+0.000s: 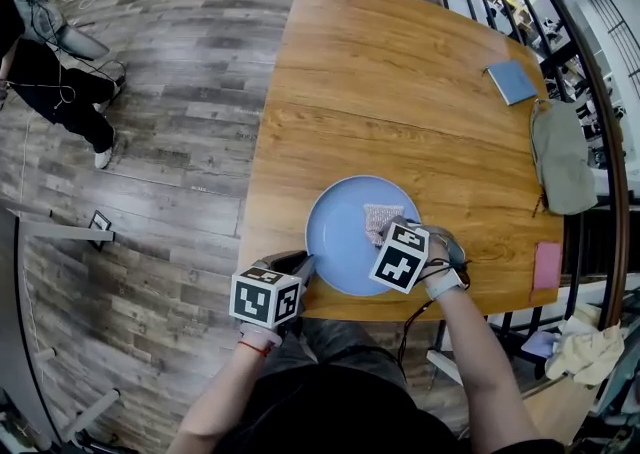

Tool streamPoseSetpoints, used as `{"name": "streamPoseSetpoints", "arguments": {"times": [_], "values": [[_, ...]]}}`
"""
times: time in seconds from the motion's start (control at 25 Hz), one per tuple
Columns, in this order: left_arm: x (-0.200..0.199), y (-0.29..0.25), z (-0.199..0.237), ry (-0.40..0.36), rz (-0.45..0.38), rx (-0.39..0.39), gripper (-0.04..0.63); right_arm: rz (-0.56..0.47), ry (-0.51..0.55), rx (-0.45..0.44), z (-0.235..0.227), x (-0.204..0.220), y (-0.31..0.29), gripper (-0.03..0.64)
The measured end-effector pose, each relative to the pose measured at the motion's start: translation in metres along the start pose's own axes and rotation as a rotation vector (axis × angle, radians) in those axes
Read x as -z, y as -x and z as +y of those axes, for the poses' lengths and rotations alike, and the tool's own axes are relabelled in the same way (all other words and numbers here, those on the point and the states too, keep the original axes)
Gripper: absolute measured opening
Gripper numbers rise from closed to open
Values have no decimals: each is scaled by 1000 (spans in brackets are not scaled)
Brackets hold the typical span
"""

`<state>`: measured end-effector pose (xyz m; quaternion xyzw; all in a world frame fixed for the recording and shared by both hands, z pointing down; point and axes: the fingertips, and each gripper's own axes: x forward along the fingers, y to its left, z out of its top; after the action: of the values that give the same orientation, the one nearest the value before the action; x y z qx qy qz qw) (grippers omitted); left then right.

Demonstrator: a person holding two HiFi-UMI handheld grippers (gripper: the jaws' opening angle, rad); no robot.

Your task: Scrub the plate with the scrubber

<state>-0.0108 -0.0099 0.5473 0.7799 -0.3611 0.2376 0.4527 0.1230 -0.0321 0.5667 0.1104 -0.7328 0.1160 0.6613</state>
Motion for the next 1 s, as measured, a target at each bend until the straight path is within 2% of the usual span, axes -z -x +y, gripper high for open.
{"name": "streamPoseSetpoints", "arguments": {"times": [0.2, 0.52, 0.72, 1.0], "values": [[0, 0, 1, -3, 2, -1, 55, 23, 25, -50, 38, 3, -1, 94], [0, 0, 0, -9, 4, -6, 55, -13, 161, -230, 101, -34, -3, 95], [0, 0, -1, -7, 10, -7, 55, -71, 207, -249, 94, -66, -4, 94], [-1, 0, -2, -11, 26, -12, 54, -76, 202, -177, 52, -87, -6, 94]]}}
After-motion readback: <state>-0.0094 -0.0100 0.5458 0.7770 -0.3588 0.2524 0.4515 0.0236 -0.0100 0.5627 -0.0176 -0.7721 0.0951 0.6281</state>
